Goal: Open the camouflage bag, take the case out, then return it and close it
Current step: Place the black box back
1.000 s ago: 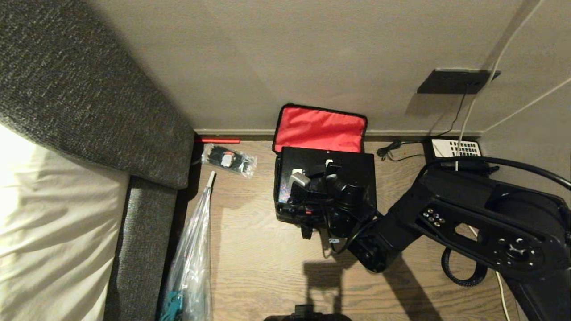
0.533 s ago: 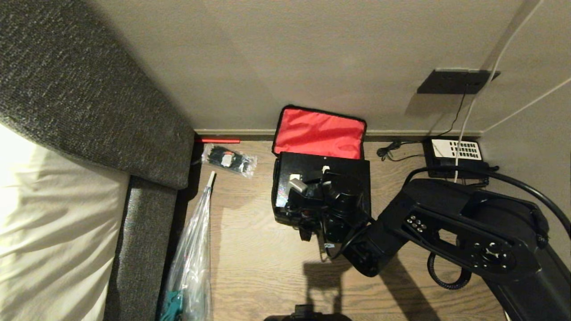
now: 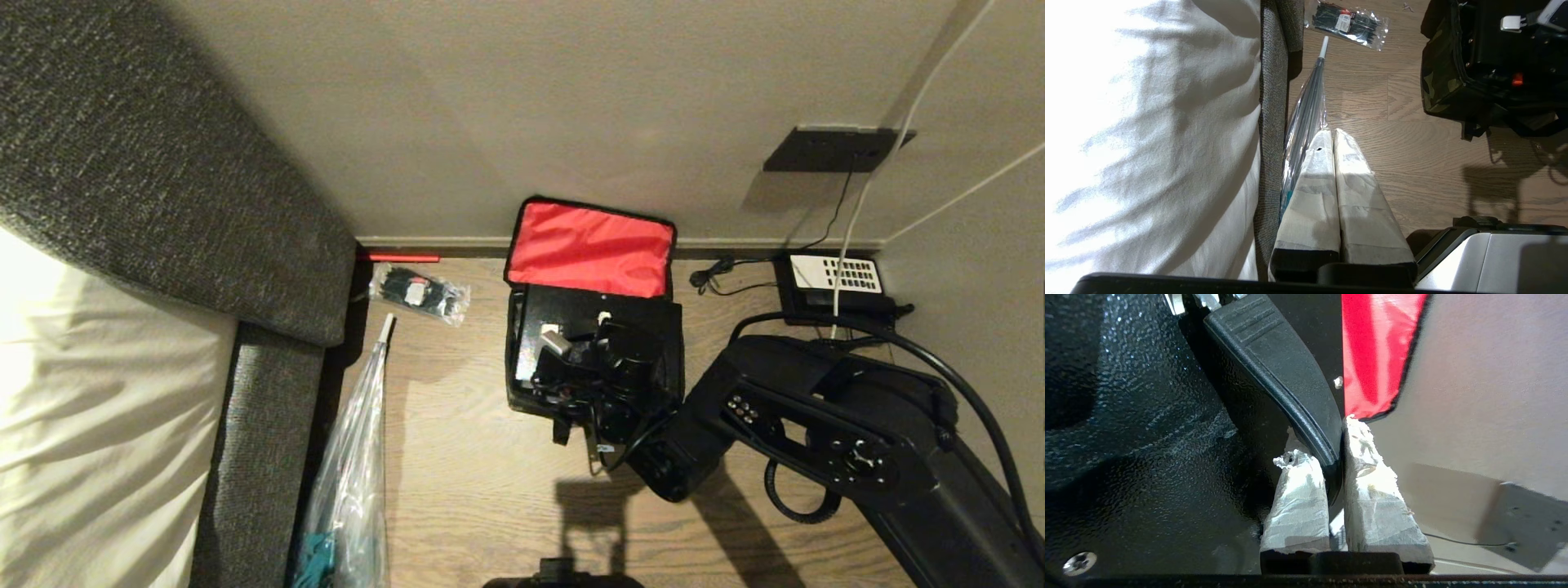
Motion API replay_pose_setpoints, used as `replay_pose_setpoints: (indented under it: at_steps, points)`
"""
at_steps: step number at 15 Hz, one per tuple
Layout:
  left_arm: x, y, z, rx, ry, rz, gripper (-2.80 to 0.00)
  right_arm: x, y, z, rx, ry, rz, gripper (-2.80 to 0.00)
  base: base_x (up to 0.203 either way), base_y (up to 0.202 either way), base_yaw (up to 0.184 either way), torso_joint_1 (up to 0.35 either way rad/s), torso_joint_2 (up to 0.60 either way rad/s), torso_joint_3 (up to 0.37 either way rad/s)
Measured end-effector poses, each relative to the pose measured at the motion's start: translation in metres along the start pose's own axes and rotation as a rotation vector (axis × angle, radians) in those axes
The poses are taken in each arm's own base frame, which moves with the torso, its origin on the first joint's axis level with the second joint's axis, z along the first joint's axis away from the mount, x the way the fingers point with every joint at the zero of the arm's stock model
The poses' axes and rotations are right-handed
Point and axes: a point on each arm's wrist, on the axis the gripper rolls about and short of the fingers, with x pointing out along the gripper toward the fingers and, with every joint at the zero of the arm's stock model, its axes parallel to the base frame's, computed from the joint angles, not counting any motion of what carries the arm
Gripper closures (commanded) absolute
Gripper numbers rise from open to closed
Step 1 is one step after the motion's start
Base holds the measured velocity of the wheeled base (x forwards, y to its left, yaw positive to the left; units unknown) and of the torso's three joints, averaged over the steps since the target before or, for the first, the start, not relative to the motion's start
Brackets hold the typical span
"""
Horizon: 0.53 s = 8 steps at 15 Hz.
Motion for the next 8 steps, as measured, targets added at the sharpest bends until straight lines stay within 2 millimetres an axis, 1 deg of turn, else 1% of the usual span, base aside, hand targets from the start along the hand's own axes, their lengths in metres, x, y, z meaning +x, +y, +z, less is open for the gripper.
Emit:
replay_pose_setpoints:
  at_steps: [4,8]
  points:
    - [0.000,0.000,0.000,0.000,0.000,0.000,0.00,0.003,0.018,-0.003,0.010,0.010,0.028,0.00,0.000,0.000,0.000,0.000,0.00,0.000]
    - [0.000,0.000,0.000,0.000,0.000,0.000,0.00,0.005,0.027,-0.003,0.006,0.010,0.030,0.00,0.000,0.000,0.000,0.000,0.00,0.000]
